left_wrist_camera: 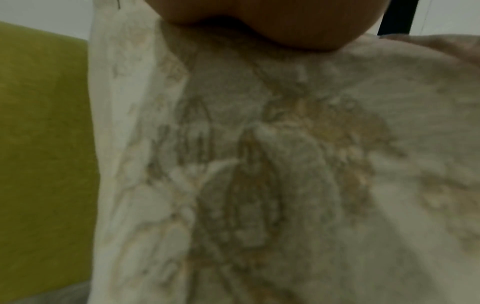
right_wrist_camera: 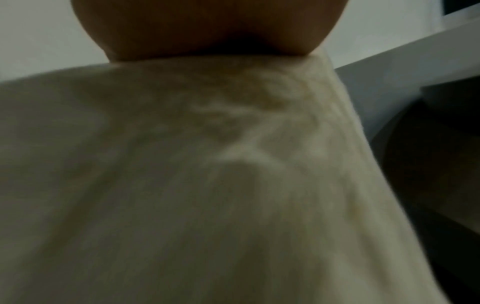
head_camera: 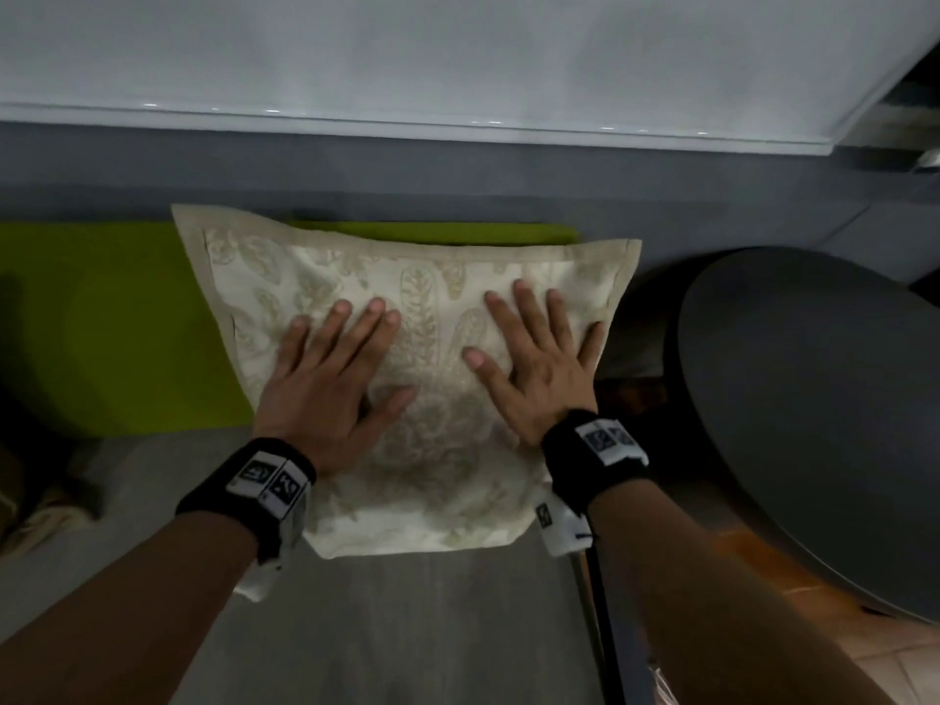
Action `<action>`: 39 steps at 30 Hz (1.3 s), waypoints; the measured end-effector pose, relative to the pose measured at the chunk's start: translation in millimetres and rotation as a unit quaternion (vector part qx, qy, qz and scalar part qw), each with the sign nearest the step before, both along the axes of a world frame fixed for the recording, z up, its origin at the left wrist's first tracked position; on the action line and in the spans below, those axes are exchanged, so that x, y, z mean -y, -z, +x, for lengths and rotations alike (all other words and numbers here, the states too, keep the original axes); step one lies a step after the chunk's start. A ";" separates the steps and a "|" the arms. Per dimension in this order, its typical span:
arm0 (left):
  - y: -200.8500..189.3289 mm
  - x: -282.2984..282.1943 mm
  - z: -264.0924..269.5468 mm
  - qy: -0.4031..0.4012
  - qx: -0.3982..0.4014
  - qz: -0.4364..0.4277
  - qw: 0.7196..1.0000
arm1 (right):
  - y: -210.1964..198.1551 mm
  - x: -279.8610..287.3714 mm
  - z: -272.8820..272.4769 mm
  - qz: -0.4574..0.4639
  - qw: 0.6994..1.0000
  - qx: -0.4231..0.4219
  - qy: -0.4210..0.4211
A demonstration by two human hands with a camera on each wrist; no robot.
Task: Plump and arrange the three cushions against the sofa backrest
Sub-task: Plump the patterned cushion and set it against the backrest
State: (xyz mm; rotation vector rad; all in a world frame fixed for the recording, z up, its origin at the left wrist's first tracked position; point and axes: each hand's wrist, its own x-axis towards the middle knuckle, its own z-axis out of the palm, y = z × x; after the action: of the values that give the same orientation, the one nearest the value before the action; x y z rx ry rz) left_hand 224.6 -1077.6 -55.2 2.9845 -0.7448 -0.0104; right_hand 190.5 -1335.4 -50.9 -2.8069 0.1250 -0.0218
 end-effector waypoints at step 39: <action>-47.1 -72.8 26.5 -0.263 -0.177 -0.692 0.648 | 1.6 83.5 -36.1 0.563 0.732 0.096 0.372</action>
State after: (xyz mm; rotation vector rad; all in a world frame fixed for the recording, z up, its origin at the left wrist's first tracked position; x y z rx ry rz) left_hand 251.1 -1004.8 -8.1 1.4699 0.2233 0.0051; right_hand 154.3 -1419.0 -52.5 -1.3741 0.8702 -0.3078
